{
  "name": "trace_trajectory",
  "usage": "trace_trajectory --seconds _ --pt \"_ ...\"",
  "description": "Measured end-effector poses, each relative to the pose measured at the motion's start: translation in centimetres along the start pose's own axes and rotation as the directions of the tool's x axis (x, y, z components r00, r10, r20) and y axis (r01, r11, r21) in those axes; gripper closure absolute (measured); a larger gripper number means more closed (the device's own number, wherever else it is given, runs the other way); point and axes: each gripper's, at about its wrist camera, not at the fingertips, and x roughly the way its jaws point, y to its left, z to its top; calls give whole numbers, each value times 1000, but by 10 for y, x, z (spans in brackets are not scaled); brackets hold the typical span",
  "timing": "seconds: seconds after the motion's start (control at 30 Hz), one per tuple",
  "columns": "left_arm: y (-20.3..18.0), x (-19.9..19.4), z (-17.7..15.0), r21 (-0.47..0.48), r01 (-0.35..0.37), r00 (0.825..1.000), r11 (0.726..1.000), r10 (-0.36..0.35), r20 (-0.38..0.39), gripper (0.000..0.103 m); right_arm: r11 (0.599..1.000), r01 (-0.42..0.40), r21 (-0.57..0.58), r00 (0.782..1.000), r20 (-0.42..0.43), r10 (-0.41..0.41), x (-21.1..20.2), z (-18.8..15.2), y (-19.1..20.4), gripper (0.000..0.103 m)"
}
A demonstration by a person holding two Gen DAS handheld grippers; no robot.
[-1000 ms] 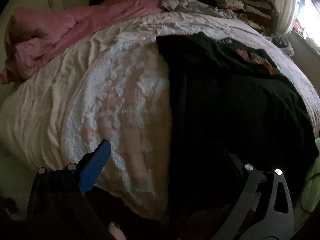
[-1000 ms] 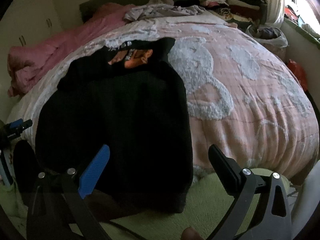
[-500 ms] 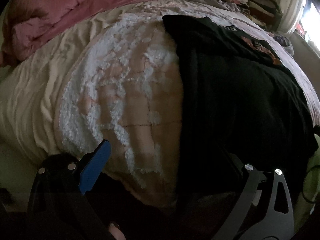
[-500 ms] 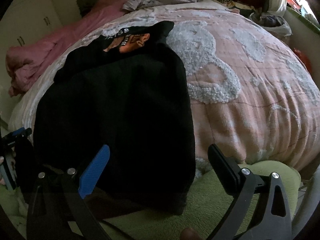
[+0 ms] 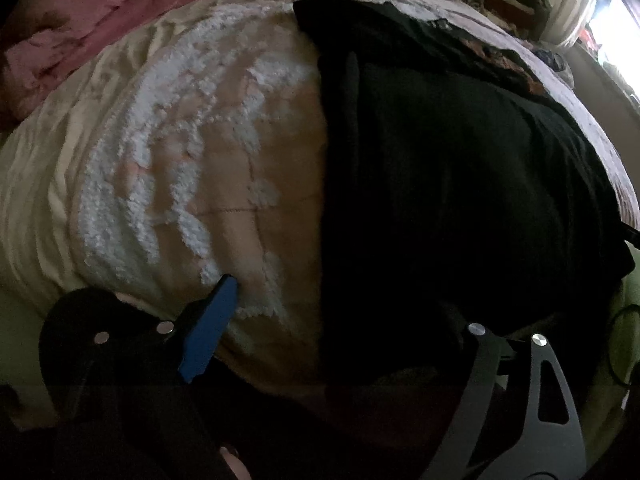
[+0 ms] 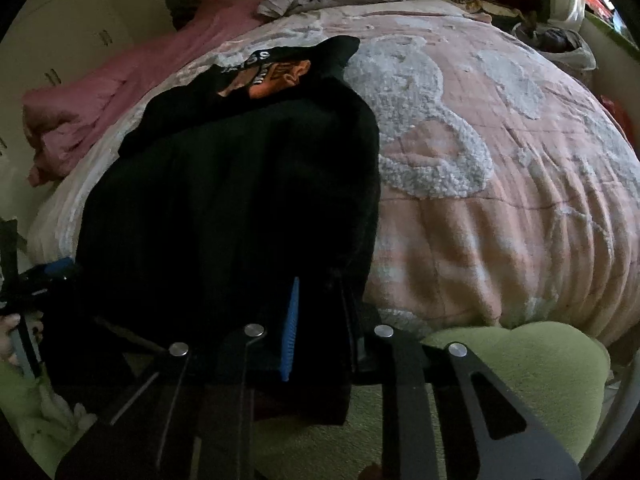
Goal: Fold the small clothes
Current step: 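Grasp the shirt hem with the right gripper while the left gripper grasps it too, then lift the hem with both grippers and fold it toward the collar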
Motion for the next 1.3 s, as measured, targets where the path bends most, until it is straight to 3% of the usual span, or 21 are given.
trace_trajectory --seconds 0.13,0.23,0.27,0.3,0.33,0.37,0.5,0.57,0.67,0.73,0.83,0.9,0.93,0.97,1.0,1.1,1.3 --pt "-2 5 -2 4 2 1000 1000 -1 -14 28 999 30 24 999 -42 -29 9 -7 -8 52" --pt "-3 7 -2 -1 5 1000 1000 -5 -15 36 999 18 37 998 -59 -16 14 -8 -10 52" --pt "-3 6 -2 -6 5 1000 1000 -5 -12 41 999 16 35 998 -60 -14 14 -8 -10 52" --pt "-4 6 -2 -10 7 1000 1000 -7 -10 43 999 9 30 998 -59 -7 13 -8 -10 62" --pt "-3 5 -2 -14 6 1000 1000 -6 -7 48 1000 -13 24 998 -56 14 12 -8 -8 85" --pt "-2 4 -1 -18 8 1000 1000 -8 -6 52 999 -31 22 998 -47 32 10 -7 -7 92" --pt "3 2 -3 -35 25 1000 999 -26 -7 53 999 -38 5 999 -12 38 2 -5 -2 94" --pt "2 3 -3 -36 29 999 999 -29 -13 48 999 -30 14 999 -9 31 1 -4 -4 94" --pt "-2 6 -5 -22 23 999 999 -23 -23 45 999 -7 52 999 -34 8 8 -4 -10 86" --pt "-3 8 -5 -15 16 1000 1000 -17 -24 45 997 7 71 999 -52 -4 12 -5 -13 73" --pt "-4 9 -6 -11 7 1000 1000 -7 -23 46 997 15 74 998 -62 -10 16 -5 -12 70" --pt "-5 8 -6 -9 4 1000 1000 -4 -22 53 998 16 59 998 -61 -12 16 -5 -11 71" --pt "-6 8 -6 -6 6 1000 1000 -7 -21 59 999 -2 50 998 -57 5 15 -6 -10 85" --pt "-7 7 -7 -3 10 1000 1000 -10 -19 72 999 -30 43 998 -48 32 13 -7 -8 93" --pt "-8 6 -7 0 31 999 1000 -31 -20 77 999 -33 35 999 -38 35 10 -7 -6 95" --pt "-10 1 -7 8 16 1000 1000 -16 -9 85 998 -53 22 999 -4 53 -2 -4 -4 96" --pt "0 -15 -3 -39 86 996 996 -85 18 98 992 -118 35 990 87 115 -31 6 -6 96"
